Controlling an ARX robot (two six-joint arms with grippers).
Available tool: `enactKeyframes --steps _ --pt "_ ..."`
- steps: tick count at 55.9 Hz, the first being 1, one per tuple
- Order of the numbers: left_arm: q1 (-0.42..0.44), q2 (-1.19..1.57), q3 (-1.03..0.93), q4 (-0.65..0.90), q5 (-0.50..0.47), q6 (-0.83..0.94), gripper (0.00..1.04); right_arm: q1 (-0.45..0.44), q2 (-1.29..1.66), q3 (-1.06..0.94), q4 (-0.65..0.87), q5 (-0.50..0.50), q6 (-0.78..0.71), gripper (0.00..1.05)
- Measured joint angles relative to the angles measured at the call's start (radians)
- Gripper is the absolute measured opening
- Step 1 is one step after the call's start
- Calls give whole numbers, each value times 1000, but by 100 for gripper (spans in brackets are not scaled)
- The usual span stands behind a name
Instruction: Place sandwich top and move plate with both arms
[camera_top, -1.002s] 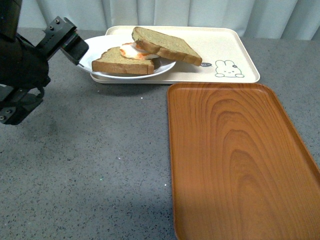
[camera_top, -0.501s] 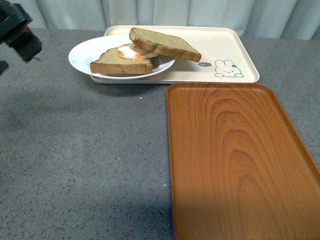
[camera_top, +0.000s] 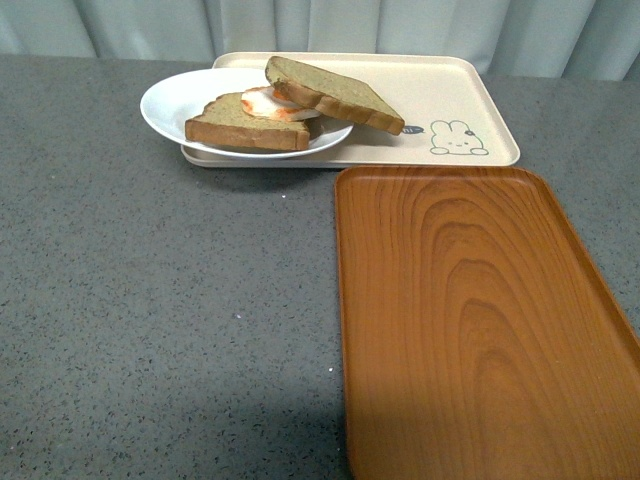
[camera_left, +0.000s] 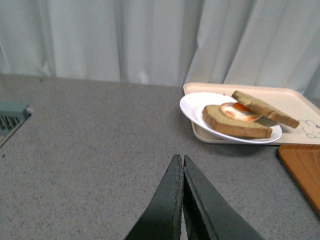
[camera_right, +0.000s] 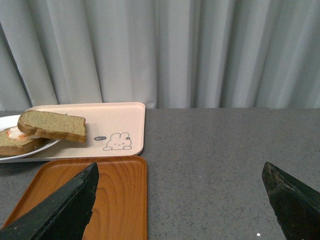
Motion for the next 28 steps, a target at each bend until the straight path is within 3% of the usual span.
enactKeyframes --steps 5,26,28 --pt "0 -185 0 -142 1 3 4 0 0 0 0 0 0 96" --pt "0 -231 0 -161 0 9 4 0 0 0 0 -2 0 96" --pt "0 -231 0 -161 0 10 10 0 0 0 0 -2 0 96"
